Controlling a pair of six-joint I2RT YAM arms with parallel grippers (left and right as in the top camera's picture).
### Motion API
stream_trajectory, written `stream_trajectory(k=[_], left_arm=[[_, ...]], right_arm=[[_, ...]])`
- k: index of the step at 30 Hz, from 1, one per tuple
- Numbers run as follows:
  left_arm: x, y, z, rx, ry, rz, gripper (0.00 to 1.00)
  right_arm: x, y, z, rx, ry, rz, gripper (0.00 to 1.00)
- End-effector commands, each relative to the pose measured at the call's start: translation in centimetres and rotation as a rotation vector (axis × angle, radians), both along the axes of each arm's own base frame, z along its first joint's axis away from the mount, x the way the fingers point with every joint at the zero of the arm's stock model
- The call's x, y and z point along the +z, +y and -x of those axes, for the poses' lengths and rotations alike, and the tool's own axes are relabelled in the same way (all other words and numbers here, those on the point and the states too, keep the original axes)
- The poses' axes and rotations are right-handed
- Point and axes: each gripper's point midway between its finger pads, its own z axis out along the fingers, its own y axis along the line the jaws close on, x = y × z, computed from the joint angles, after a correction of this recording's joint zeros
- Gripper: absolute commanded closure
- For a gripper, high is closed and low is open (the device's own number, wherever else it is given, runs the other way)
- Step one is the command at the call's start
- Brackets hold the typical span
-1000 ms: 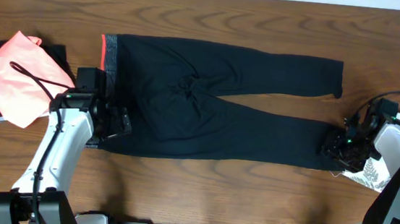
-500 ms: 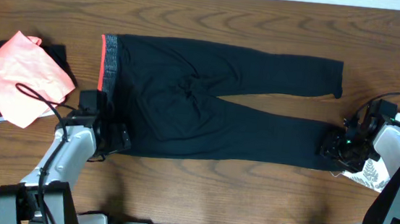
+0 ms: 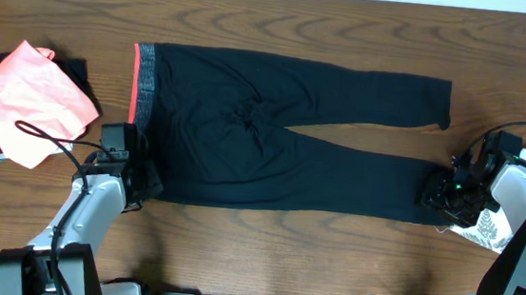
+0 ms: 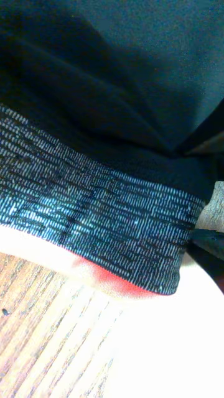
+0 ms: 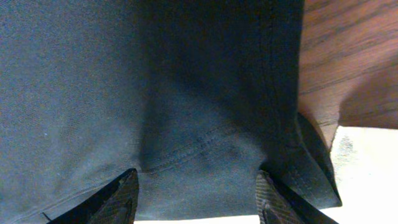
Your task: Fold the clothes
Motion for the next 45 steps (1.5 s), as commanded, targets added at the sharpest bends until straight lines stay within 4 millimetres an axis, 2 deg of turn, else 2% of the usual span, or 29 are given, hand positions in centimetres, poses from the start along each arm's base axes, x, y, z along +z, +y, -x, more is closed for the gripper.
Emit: stream_trajectory(k=[1,6,7,11,18,24,31,35,37,43,45], left_arm=[[-1.4,-0.9,1.6,0.006,0.054,0.048,0.69],[-1.4,-0.9,1.9,0.006,0.065,0.048,0.67],[-1.4,-0.9,2.0,0.007,0.069,0.047,0.62],[-1.5,-0.2,2.4,0.096,0.084,0.028,0.29],[-1.2,0.7,1.2,0.341,0.014,0.071,0.1],[-1.0,1.7,0.6,0.448,-0.026,0.089,0.09],[-1.1,2.0,0.9,0.553,-0.028,0.111,0.08],[-1.1,2.0,0.9,0.609,-0.034,0.124,0.1],[-1.1,2.0,0.9,0.617,-0.034,0.126,0.19],[-1.1,2.0,0.9,0.618,-0.032,0.125,0.64],[-1.1,2.0,1.0,0.617,-0.031,0.125,0.71]], right_arm=[[-0.2,0.1,0.3,-0.009,0.012,-0.011,0.41],[-0.2,0.1,0.4,-0.009,0.013,-0.012,0.41],[-0.2,0.1,0.4,-0.009,0.013,-0.012,0.41],[-0.2,0.1,0.4,-0.009,0.013,-0.012,0.41],[-0.2,0.1,0.4,-0.009,0.013,-0.012,0.41],[-0.2,0.1,0.3,-0.004,0.011,-0.011,0.41],[-0.2,0.1,0.3,-0.001,0.009,-0.01,0.41],[-0.2,0.1,0.3,-0.001,0.011,-0.012,0.41],[-0.2,0.1,0.3,-0.001,0.011,-0.012,0.41],[-0.2,0.1,0.4,-0.001,0.012,-0.012,0.41],[-0.2,0.1,0.4,-0.001,0.012,-0.012,0.41]])
